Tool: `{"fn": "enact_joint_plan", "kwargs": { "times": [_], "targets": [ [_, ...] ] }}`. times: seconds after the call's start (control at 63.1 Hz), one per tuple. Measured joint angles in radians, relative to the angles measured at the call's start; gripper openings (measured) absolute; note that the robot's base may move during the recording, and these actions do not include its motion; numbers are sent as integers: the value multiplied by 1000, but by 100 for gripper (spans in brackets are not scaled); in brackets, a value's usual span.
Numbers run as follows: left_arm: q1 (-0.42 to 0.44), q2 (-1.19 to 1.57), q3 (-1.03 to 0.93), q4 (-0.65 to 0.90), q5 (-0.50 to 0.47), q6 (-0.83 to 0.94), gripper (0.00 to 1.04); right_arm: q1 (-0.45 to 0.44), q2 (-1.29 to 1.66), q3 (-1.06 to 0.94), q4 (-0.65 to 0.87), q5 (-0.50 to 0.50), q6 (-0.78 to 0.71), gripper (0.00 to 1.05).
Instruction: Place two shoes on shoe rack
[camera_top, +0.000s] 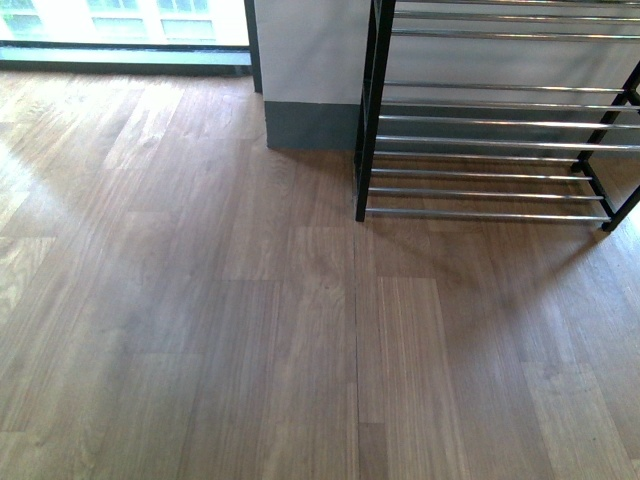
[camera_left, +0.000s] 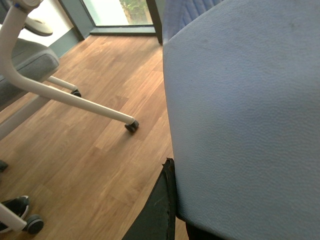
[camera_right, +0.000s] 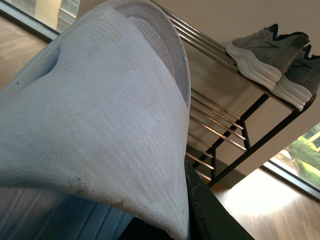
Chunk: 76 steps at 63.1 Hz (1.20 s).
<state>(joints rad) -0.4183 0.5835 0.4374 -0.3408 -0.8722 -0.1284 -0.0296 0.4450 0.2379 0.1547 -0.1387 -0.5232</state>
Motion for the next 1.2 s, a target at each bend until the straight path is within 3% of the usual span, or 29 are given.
{"fn": "enact_joint_plan", "kwargs": {
  "times": [1.204],
  "targets": [
    [0,4,-3,0,0,0,2,-1,2,-2,-1,-3,0,1]
  ]
}}
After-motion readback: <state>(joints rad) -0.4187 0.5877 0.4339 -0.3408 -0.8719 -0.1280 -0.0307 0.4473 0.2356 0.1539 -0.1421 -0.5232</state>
